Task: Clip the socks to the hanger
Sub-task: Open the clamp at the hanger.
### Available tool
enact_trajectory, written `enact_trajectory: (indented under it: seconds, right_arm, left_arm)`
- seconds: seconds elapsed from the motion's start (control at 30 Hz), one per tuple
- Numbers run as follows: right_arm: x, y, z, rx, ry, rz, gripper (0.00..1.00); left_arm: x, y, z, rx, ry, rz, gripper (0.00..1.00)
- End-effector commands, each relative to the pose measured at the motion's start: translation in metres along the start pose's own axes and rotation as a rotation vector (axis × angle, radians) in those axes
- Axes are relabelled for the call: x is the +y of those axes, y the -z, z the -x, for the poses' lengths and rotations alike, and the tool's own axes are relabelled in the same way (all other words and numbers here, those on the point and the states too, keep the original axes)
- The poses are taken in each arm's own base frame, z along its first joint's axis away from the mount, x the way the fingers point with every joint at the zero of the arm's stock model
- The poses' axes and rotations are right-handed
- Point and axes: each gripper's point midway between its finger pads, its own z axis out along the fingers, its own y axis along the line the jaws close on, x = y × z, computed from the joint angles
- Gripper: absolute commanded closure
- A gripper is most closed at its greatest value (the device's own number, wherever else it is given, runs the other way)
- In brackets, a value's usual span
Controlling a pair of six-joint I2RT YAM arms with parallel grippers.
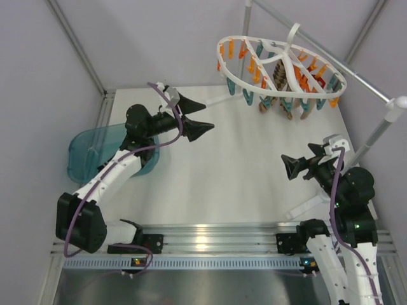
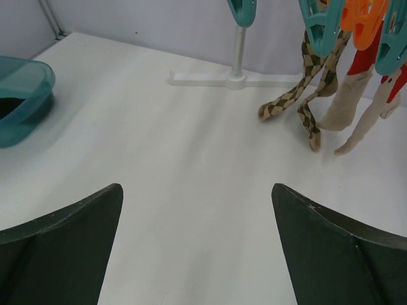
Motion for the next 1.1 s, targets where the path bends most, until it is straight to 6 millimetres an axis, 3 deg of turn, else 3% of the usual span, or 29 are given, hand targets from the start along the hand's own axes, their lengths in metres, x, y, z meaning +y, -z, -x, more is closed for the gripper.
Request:
enact_trajectory:
  seconds: [0.0, 0.07, 0.13, 0.3, 0.57, 0.77, 1.07]
  right_arm:
    - [0.005, -0.001, 0.038, -0.088, -0.030, 0.025, 0.00]
    - [0.008, -0.003, 0.041, -0.090, -0.036, 0.045, 0.00]
    - [0.008, -0.007, 0.045, -0.092, -0.036, 0.056, 0.00]
    - [0.005, -0.017, 0.045, -0.064, -0.048, 0.054, 0.00]
    - [0.006, -0.021, 0.064, -0.115, -0.043, 0.071, 0.00]
    - [0.010, -0.021, 0.071, -0.127, -0.042, 0.093, 0.00]
    - [0.014, -0.024, 0.079, -0.150, -0.075, 0.121, 0.00]
  left_arm:
    - [-0.019, -0.020, 0.045, -0.128, -0.109, -0.119, 0.12]
    - [-0.028, -0.031, 0.039, -0.123, -0.088, -0.183, 0.12]
    - [-0.037, -0.039, 0.045, -0.137, -0.080, -0.231, 0.13]
    - [-0.035, -0.061, 0.053, -0.195, -0.051, -0.274, 0.14]
    - [-0.062, -0.087, 0.043, -0.224, -0.059, -0.404, 0.24]
    - [-0.053, -0.107, 0.038, -0.250, -0.036, -0.385, 0.28]
    - [-0.042, -0.126, 0.034, -0.278, 0.005, -0.353, 0.28]
